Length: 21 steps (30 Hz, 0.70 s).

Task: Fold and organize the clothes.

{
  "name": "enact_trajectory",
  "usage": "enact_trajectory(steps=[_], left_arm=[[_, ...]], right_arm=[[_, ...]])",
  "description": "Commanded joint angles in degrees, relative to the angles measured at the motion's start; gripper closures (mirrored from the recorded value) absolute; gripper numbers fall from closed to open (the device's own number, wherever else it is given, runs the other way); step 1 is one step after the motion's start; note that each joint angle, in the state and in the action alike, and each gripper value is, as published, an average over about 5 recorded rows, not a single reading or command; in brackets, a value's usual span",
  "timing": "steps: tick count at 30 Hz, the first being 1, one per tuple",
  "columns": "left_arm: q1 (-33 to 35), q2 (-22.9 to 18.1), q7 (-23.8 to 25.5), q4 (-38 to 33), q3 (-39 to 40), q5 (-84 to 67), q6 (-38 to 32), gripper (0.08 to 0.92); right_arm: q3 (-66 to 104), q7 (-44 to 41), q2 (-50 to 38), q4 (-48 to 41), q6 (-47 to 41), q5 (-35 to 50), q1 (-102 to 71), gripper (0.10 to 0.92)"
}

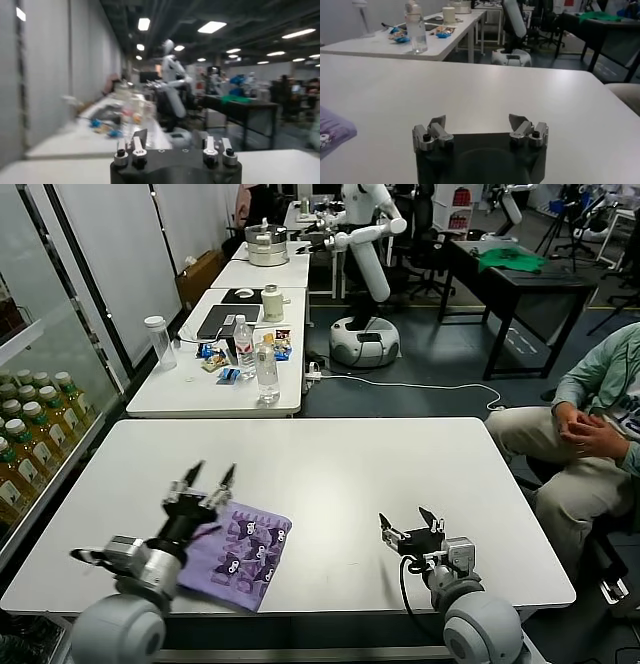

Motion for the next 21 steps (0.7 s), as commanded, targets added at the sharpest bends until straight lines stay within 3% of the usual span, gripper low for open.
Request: enact_trajectory(steps=[1,7,21], left_arm=[[1.7,6.0,-0.5,6.0,-14.0,2.8,-6.1,0.304],[2.8,4.7,-0.5,6.3,-13.2,3.7,-6.1,0.185],[3.1,3.7,-0.3,7.2,-12.4,6.9,-6.0,0.177]], right_arm=[[-6.4,-0.7,3.5,-1.4,0.0,0.1,3.7,0.203],[-21.0,-0.5,7.9,-2.9,0.0,4.4,7.1,0.203],[-29.2,6.5,12.2,-11.0,0.0,12.6,13.5,0.203]])
